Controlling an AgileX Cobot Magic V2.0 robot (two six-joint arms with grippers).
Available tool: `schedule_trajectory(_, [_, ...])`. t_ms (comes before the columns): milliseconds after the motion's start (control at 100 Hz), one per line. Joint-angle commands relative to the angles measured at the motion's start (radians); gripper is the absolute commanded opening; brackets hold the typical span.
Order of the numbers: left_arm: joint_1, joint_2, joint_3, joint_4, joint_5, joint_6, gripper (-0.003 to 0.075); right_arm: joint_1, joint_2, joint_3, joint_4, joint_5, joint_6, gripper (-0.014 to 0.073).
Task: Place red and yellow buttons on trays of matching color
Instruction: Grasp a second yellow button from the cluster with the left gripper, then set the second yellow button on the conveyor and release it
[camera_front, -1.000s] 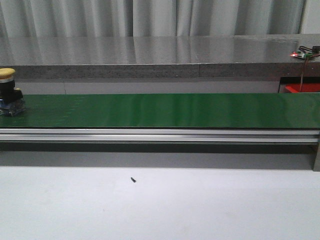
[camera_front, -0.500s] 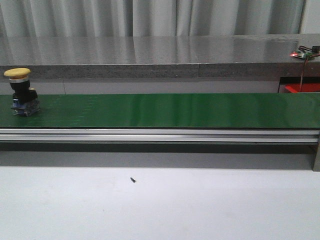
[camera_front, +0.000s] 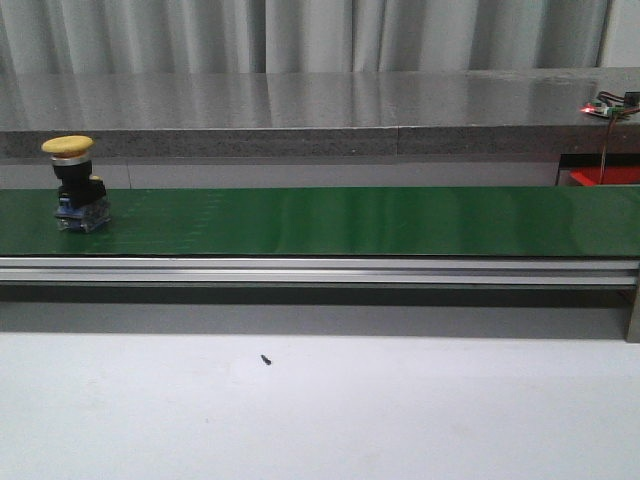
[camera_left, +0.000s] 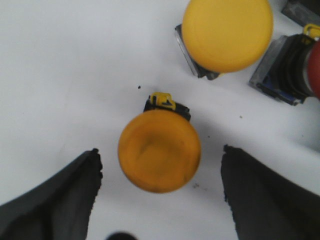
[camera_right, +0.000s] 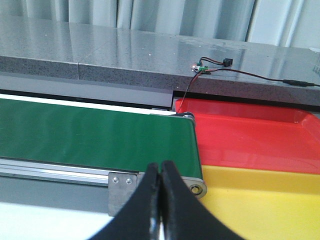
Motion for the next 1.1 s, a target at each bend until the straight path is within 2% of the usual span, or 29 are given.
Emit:
schedule_trajectory(0, [-0.002,-0.032,-0.026,-0.008,-0.054,0.004,0.0494,0.001,-0.014,-0.019,0.001,-0.081,-0.003,-0.0067])
schedule_trajectory(420, [-0.002,-0.002,-0.026,-0.002,-0.095,0.006,0.0487,0.001,-0.014,-0.019,0.001,-0.081,-0.003,-0.0067])
schedule_trajectory(490, [-0.002,-0.002,-0.026,-0.002,-0.095,0.006,0.0442,0.001,-0.014,-0.019,0.001,-0.081,-0.003,-0.0067])
schedule_trajectory(610, [-0.002,-0.002,-0.026,-0.002,-0.095,0.006,0.0312,0.001,-0.014,-0.019,0.001,-0.081,-0.003,-0.0067])
schedule_trajectory(730, [-0.002,-0.005,-0.026,0.000,-0.088,0.006,0.0220,0.001,-0.014,-0.019,0.001,-0.081,-0.003,-0.0067])
schedule_trajectory(1090, [-0.002,-0.152,-0.028,0.027,-0.016,0.006,0.0209,0.001,-0.014,-0.019,0.001,-0.081,-0.003,-0.0067])
